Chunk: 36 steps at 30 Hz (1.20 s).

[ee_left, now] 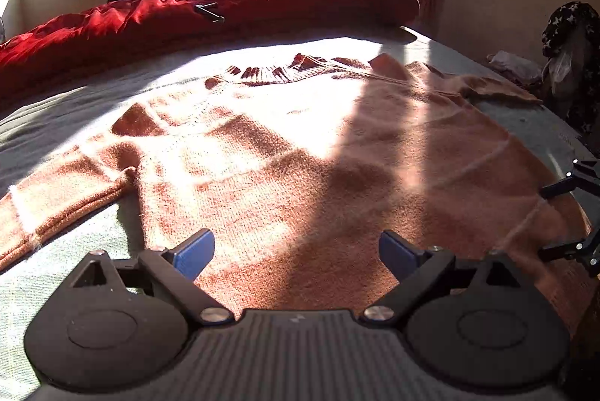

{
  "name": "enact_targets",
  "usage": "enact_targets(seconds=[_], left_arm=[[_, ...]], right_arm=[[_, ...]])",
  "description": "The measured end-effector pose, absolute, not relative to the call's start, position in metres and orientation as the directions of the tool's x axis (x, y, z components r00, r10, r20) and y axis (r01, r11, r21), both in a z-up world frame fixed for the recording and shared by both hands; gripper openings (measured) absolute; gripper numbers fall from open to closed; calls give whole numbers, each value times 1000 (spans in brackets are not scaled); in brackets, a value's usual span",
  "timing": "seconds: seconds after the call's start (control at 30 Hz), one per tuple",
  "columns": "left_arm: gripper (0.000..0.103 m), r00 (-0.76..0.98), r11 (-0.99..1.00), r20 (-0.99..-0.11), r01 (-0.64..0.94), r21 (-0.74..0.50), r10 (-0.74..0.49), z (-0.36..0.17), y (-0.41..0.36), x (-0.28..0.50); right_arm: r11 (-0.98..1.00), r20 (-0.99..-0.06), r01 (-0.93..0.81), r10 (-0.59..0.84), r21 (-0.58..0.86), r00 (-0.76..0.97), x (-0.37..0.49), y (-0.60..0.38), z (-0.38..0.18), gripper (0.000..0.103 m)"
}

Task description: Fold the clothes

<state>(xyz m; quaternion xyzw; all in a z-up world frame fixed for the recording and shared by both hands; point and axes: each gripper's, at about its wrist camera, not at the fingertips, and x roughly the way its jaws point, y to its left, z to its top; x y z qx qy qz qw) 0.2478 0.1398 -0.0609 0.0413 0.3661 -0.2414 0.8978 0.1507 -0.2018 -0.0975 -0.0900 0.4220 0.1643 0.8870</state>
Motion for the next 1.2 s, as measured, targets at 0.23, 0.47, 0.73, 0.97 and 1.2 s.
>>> enact_targets(seconds=[0.23, 0.47, 0.73, 0.97, 1.2], left_arm=[[94, 596, 921, -721, 356, -156, -352, -81, 153, 282], [94, 591, 924, -726, 344, -167, -352, -69, 168, 288], [94, 599, 898, -686, 393, -197, -413, -60, 144, 344], [94, 590, 931, -731, 317, -181, -343, -88, 155, 353], [94, 594, 930, -740, 346, -120, -316, -82, 165, 330]], right_arm=[[935, -773, -353, 200, -33, 602, 148, -199, -98, 103], [937, -763, -349, 209, -23, 612, 147, -202, -99, 103], [943, -759, -332, 198, -26, 620, 146, -200, -100, 103], [949, -755, -313, 186, -27, 629, 145, -199, -100, 103], [954, -762, -300, 177, -24, 623, 146, -199, -100, 103]])
